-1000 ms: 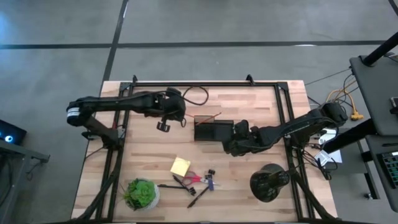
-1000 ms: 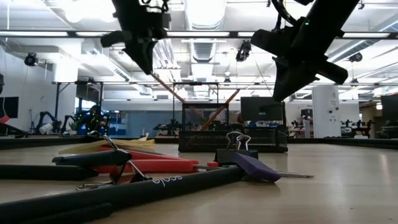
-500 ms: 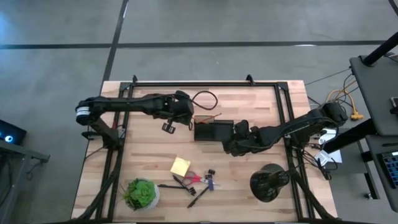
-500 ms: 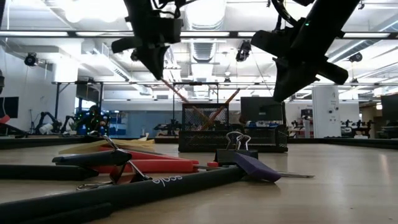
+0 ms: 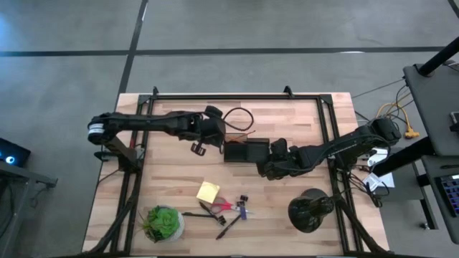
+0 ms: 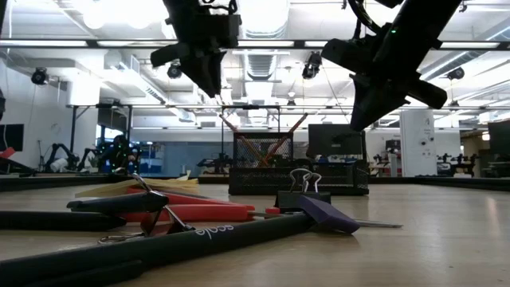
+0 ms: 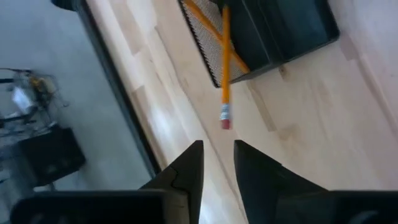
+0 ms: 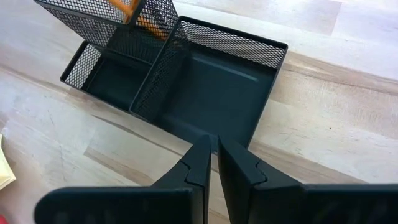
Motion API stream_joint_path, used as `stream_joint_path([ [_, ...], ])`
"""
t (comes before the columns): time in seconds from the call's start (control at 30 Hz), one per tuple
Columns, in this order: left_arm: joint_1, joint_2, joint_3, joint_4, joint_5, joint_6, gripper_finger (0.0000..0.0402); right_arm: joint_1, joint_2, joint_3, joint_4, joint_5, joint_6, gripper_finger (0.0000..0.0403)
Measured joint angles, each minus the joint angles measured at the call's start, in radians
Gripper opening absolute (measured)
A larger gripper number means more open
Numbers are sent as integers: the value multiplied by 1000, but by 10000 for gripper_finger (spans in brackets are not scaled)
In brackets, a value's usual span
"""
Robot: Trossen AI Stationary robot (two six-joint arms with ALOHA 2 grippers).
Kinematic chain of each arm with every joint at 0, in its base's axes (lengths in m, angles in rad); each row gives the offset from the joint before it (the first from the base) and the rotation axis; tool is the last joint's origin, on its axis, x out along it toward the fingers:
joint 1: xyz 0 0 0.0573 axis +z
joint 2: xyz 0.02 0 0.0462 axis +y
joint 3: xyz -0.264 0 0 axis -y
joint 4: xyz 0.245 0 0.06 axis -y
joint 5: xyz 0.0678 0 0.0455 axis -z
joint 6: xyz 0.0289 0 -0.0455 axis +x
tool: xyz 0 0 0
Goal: Pick and place office supplies into organizer
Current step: Put the yellow sticky note into the desk organizer
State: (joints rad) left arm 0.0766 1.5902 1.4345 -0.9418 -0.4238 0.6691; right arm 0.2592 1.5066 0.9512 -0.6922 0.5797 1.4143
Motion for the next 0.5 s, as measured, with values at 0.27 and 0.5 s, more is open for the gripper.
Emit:
stream_joint_path([
  [0.27,-9,-42,0,-112,73,-175,88,0,0,-3,2,-8,0,24],
  [0.5,36,-56,-45,-188,554,-797,88,0,0,-6,2,-39,-1,24],
])
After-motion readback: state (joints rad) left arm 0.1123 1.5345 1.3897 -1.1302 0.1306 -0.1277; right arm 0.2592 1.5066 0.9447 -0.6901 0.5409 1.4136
